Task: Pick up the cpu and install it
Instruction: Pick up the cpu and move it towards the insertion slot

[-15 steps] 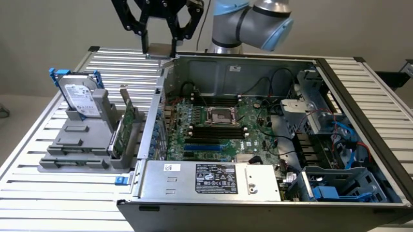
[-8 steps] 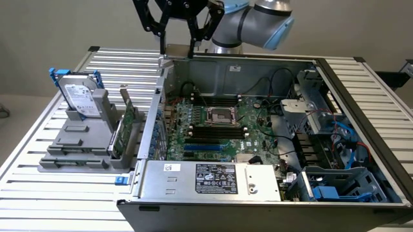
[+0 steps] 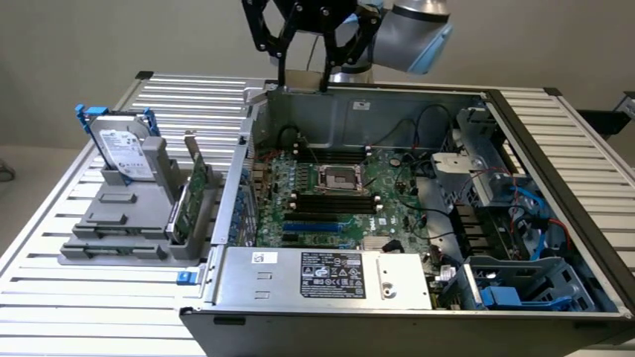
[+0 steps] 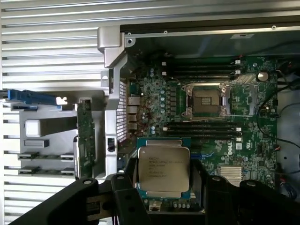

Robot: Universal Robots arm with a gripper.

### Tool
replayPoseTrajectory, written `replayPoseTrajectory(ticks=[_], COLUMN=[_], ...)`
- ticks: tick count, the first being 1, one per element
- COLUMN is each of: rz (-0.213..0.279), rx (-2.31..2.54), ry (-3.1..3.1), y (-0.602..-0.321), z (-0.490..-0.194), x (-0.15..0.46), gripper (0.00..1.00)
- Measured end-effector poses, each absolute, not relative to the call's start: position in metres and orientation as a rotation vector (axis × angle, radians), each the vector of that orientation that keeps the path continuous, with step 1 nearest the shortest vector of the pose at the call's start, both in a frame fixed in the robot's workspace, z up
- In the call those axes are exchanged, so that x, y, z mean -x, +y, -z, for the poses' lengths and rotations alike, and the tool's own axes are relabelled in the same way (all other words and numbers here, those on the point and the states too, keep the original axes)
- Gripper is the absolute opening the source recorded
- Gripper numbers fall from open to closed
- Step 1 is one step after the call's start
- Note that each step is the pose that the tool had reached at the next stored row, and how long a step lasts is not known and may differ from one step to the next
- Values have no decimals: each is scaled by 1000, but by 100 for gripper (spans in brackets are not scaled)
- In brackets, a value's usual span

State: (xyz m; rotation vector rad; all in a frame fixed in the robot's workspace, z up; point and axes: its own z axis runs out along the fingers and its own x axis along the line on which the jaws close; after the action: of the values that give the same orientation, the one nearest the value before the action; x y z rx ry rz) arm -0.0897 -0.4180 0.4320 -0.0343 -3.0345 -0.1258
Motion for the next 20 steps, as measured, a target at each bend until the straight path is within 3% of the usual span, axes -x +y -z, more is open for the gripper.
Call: replayPoseTrajectory(ticks=[14, 20], rz=[126, 126], rx=[34, 34], ry=[-3036, -3038], y=[-418, -415], z=[-428, -423], x=[27, 26], gripper=[55, 55])
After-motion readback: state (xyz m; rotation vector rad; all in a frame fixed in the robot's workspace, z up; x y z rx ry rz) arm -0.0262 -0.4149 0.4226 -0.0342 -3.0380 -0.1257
